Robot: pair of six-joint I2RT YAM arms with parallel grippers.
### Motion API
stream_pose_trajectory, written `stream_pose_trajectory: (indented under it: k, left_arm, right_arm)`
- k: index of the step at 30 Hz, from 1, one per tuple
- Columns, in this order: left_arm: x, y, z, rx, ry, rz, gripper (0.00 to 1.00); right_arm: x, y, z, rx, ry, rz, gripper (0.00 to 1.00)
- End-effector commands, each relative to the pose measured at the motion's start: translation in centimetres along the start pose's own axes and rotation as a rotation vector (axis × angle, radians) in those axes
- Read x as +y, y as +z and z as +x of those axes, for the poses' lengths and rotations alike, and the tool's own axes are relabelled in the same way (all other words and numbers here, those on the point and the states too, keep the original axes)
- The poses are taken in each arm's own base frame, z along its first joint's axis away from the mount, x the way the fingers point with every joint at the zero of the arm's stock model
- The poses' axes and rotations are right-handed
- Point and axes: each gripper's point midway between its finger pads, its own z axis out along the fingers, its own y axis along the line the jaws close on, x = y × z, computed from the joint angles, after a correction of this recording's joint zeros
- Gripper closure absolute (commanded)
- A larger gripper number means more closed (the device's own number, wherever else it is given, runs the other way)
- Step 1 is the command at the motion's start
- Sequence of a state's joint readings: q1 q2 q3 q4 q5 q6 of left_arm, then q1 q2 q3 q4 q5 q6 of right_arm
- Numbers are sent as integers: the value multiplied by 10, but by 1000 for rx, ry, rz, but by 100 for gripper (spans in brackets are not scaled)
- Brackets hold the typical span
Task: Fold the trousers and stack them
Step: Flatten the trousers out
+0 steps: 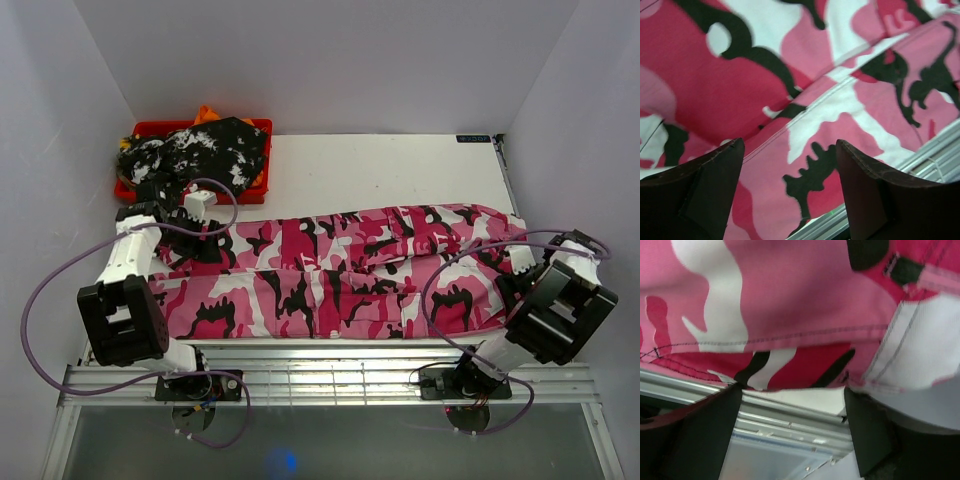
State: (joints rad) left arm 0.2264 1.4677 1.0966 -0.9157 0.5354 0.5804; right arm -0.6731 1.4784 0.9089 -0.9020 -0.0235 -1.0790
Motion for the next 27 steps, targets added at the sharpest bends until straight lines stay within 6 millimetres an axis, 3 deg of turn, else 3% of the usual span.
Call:
stream_pose_trajectory:
  k: [1, 3, 4, 6, 7, 9, 12, 15, 17, 18, 21, 22, 27]
  left_arm:
    - [-51, -20, -41, -142, 169, 152, 15]
    - [-89, -27, -67, -233, 252, 225, 12]
    - [-99, -36, -90, -322, 329, 194, 10]
    - [-143, -29, -106, -345, 461, 224, 10]
    - [-152, -25, -117, -369, 489, 212, 10]
    - [-179, -11, -128, -367, 554, 227, 10]
    - [-199, 16, -133, -313, 522, 287, 12]
    - [-208, 51, -118, -217, 472, 354, 14]
    - [-204, 68, -107, -162, 410, 350, 15]
    - [-200, 82, -97, -117, 377, 353, 16]
    - [-197, 97, -82, -62, 308, 360, 17]
    - [-198, 100, -77, -51, 291, 368, 17]
    - [-190, 117, -58, 60, 178, 362, 17]
  right_arm:
    - [-9, 9, -22, -74, 0, -37, 31]
    - [2, 4, -42, -144, 54, -147, 58]
    - [5, -1, -49, -172, 63, -173, 66]
    - [13, -23, -69, -252, 69, -208, 80]
    - [19, -32, -78, -273, 65, -209, 92]
    - [24, -43, -92, -308, 45, -203, 92]
    - [42, -46, -112, -304, -6, -196, 92]
    - [62, -36, -132, -266, -47, -197, 92]
    - [82, -19, -143, -190, -71, -220, 92]
    - [82, -12, -143, -146, -81, -200, 92]
    - [91, 14, -162, -50, -119, -190, 92]
    - [94, 23, -179, -38, -146, -191, 92]
    - [126, 26, -233, -40, -216, -250, 92]
